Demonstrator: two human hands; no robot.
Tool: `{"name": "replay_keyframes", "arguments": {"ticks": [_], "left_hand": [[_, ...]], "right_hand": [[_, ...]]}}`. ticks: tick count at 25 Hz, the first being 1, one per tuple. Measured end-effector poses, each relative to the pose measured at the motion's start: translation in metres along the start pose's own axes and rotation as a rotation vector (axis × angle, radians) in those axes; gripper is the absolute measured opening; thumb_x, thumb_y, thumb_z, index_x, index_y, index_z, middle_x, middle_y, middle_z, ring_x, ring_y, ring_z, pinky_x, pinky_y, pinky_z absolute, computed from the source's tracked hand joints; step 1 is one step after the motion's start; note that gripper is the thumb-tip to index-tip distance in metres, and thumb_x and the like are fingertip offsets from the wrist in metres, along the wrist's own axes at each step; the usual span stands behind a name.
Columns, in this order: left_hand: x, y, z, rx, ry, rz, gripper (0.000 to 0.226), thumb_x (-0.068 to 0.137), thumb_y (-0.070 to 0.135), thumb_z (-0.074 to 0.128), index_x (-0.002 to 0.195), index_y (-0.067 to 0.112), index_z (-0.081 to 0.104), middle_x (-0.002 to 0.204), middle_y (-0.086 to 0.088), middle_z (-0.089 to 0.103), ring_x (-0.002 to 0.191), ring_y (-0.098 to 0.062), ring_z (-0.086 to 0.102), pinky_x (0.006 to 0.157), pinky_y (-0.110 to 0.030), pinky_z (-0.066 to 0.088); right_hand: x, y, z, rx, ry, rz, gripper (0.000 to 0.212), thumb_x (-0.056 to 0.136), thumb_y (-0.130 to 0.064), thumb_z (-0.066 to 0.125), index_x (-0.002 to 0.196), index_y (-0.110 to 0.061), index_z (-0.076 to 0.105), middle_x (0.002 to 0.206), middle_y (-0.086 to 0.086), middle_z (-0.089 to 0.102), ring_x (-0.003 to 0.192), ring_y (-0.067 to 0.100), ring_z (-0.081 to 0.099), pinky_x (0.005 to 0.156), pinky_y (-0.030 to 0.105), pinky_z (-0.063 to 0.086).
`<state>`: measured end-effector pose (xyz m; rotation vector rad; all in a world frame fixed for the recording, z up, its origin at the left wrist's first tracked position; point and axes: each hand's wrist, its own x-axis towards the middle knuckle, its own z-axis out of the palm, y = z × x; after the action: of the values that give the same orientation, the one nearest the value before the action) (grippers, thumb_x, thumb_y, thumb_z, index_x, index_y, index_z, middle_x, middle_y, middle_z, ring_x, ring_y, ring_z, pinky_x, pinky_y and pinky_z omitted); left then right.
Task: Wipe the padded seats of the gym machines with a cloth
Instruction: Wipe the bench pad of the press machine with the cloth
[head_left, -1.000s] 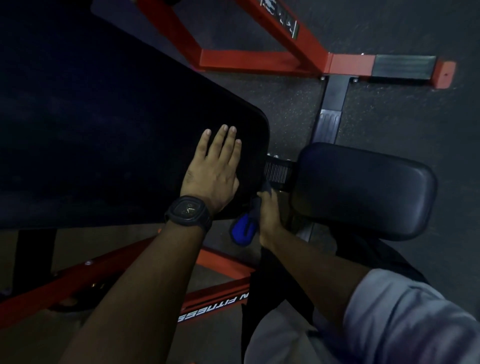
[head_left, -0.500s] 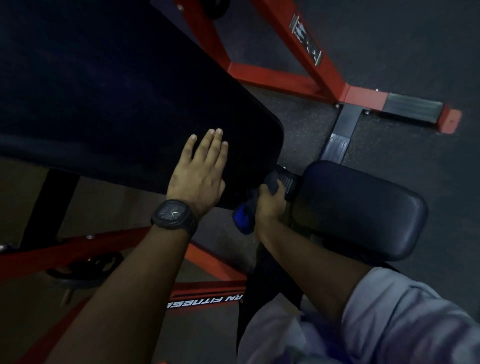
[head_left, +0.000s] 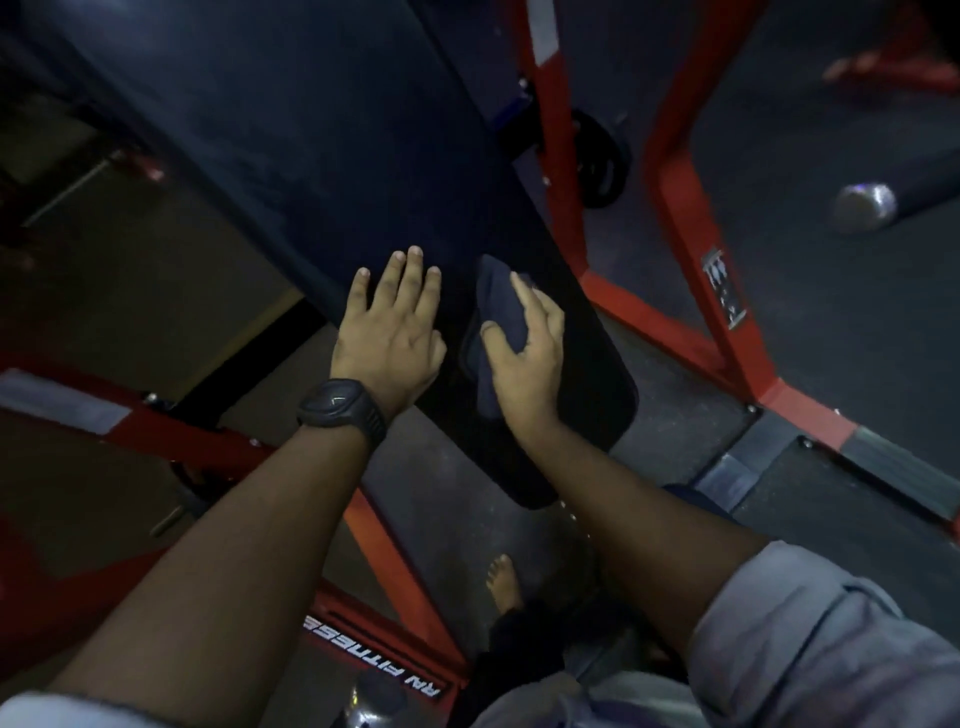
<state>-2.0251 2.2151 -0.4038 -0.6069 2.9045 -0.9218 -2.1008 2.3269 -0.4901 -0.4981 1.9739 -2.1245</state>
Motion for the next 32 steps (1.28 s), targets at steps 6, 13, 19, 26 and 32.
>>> {"name": "replay_keyframes", "arguments": {"ticks": [6, 13, 19, 26, 32], "left_hand": [[0.002, -0.086, -0.021, -0.039, 0.164, -0.156, 0.076, 0.094, 0.037, 0.053, 0.158, 0.007, 0.027, 0.166, -0.015, 0.023, 0.153, -0.028, 0.024, 0.122, -0.056, 0.022], [-0.002, -0.201, -0.044, -0.104, 0.348, -0.125, 0.082, 0.089, 0.048, 0.044, 0.158, 0.007, 0.026, 0.168, -0.013, 0.019, 0.153, -0.027, 0.024, 0.123, -0.054, 0.023], [0.019, -0.308, -0.052, -0.173, 0.234, -0.036, 0.112, 0.082, 0.045, 0.072, 0.162, 0.018, -0.003, 0.17, 0.0, -0.008, 0.157, -0.019, 0.005, 0.126, -0.044, 0.012], [0.049, -0.349, -0.028, -0.173, 0.358, 0.107, 0.118, 0.075, 0.045, 0.077, 0.162, 0.016, 0.002, 0.168, 0.0, -0.005, 0.156, -0.017, 0.007, 0.125, -0.044, 0.02], [0.063, -0.361, -0.012, -0.075, 0.434, 0.153, 0.132, 0.069, 0.048, 0.083, 0.16, 0.016, -0.007, 0.166, -0.001, -0.01, 0.156, -0.02, 0.01, 0.123, -0.048, 0.025]], "right_hand": [[0.041, -0.078, 0.042, -0.13, -0.168, -0.412, 0.058, 0.084, -0.033, 0.06, 0.141, -0.02, 0.056, 0.146, 0.005, 0.044, 0.133, 0.012, 0.044, 0.103, 0.004, 0.029], [0.075, -0.161, 0.101, -0.329, -0.267, -0.822, 0.059, 0.081, -0.027, 0.066, 0.14, -0.024, 0.058, 0.149, 0.007, 0.045, 0.124, 0.028, 0.052, 0.098, 0.032, 0.042], [0.105, -0.226, 0.143, -0.612, -0.281, -1.196, 0.058, 0.083, -0.029, 0.066, 0.14, -0.024, 0.057, 0.153, 0.009, 0.043, 0.12, 0.035, 0.052, 0.091, 0.04, 0.051], [0.119, -0.249, 0.196, -1.14, -0.4, -1.717, 0.053, 0.082, -0.043, 0.059, 0.131, -0.023, 0.065, 0.149, 0.013, 0.051, 0.13, 0.053, 0.046, 0.101, 0.06, 0.044], [0.123, -0.252, 0.197, -1.299, -0.526, -2.019, 0.045, 0.088, -0.049, 0.047, 0.118, -0.023, 0.069, 0.133, 0.006, 0.061, 0.132, 0.046, 0.047, 0.104, 0.056, 0.042]]}}
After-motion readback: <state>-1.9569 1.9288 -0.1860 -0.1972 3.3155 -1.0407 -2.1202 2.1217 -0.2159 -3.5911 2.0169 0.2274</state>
